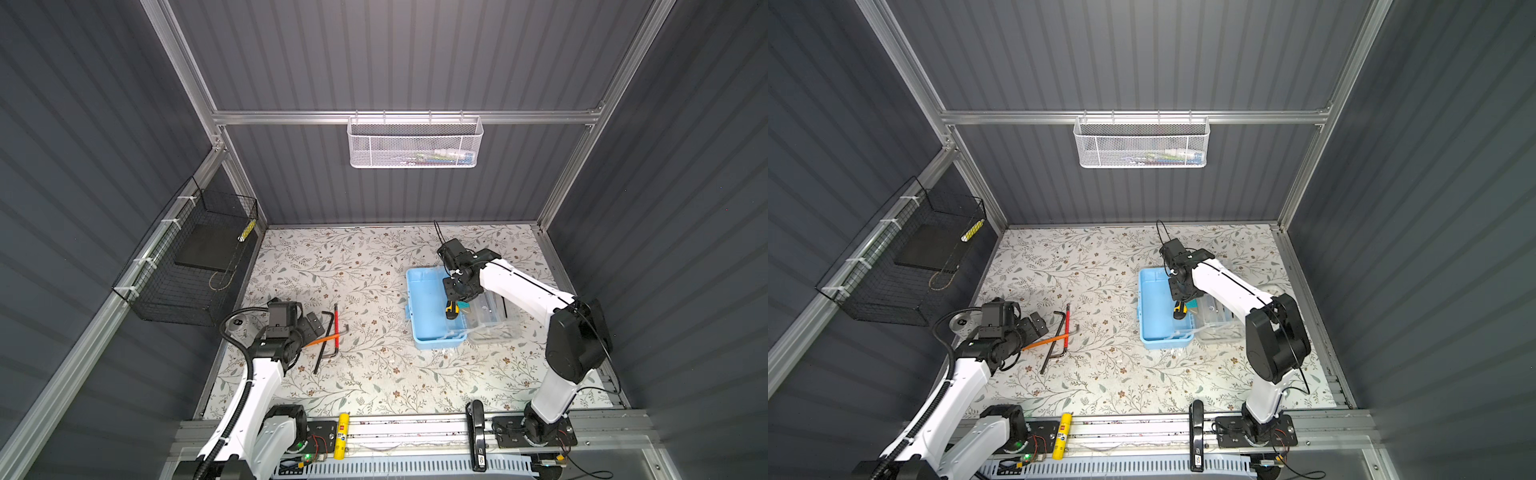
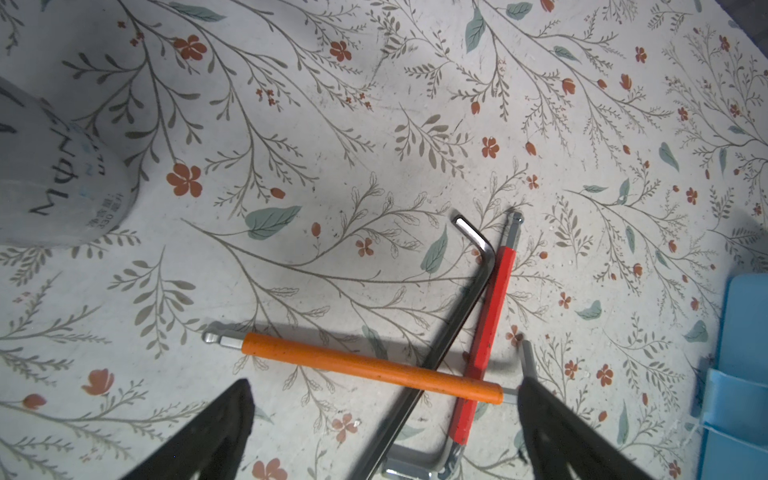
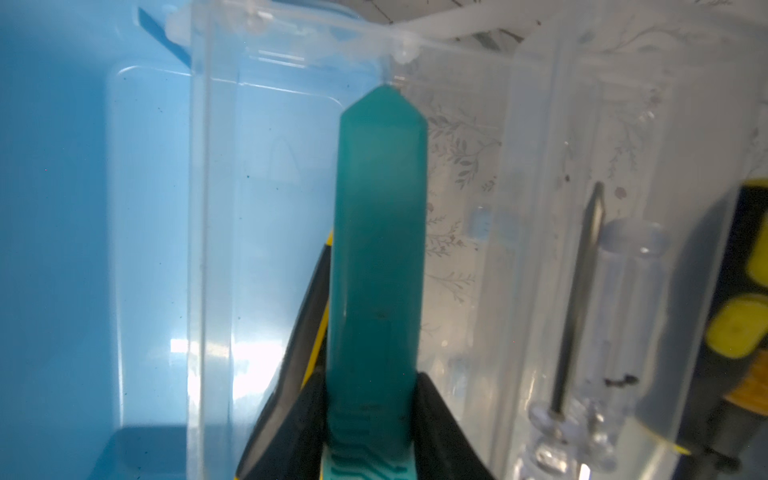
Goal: Pack the tool kit
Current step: 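Lower the teal knife beside the yellow-black knife and open the right gripper, then reach the right gripper back to the orange-handled hex key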
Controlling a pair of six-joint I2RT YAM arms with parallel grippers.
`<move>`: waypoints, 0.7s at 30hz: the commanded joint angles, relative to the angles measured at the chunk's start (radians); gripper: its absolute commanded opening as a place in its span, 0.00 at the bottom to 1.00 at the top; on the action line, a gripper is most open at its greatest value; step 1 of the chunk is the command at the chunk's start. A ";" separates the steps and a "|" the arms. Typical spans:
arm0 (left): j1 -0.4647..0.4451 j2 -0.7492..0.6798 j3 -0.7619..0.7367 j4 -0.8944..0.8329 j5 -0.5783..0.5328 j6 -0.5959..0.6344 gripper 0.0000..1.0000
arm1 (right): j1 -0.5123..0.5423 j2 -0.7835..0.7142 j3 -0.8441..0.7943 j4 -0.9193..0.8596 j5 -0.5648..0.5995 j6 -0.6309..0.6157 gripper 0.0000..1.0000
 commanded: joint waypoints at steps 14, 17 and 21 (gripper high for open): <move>0.006 0.003 0.007 0.004 0.002 0.018 1.00 | 0.026 -0.043 0.069 -0.046 -0.021 0.006 0.47; 0.007 0.014 0.008 0.013 0.006 0.008 0.99 | 0.091 -0.050 0.069 0.037 -0.152 -0.047 0.48; 0.007 0.034 0.017 0.027 0.013 0.005 0.99 | 0.191 -0.003 0.118 0.116 -0.277 -0.074 0.51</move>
